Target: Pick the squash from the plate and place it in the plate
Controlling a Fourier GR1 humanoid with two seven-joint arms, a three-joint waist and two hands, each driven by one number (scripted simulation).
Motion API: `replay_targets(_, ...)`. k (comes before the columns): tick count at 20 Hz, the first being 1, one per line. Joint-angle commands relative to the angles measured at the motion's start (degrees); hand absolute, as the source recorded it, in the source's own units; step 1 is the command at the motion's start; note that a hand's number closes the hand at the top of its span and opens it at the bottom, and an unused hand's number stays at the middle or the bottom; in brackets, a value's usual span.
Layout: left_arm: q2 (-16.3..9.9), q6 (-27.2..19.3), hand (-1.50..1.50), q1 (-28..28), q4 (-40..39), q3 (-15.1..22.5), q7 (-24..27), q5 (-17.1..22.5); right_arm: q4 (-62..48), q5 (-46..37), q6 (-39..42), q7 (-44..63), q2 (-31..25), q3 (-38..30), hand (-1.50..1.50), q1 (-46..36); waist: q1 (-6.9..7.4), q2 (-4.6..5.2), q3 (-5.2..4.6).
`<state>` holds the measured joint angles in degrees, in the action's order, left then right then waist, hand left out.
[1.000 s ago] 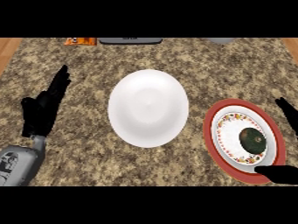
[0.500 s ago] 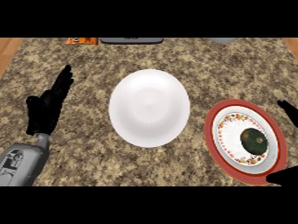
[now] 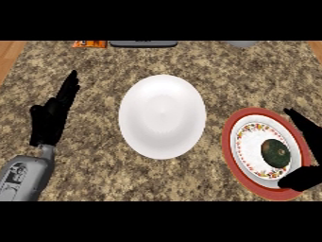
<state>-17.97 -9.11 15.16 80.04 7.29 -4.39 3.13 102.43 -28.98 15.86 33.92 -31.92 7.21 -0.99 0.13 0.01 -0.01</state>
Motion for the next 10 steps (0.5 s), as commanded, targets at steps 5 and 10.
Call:
replay_targets(5, 1.36, 1.39, 0.00, -2.53, 4.94, -1.66, -2.36, -1.11, -14.98, -5.58, -0.67, -9.90, 2.50, -0.66, -1.50, -1.09, 0.18, -0.03, 0.04)
replay_targets(10, 4.09, 2.29, 0.00, -1.50, 1.53, -3.68, -1.00, -4.45, -15.41, -9.96, 0.48, -9.04, 6.81, -1.58, -1.50, -2.18, -0.17, -0.04, 0.01)
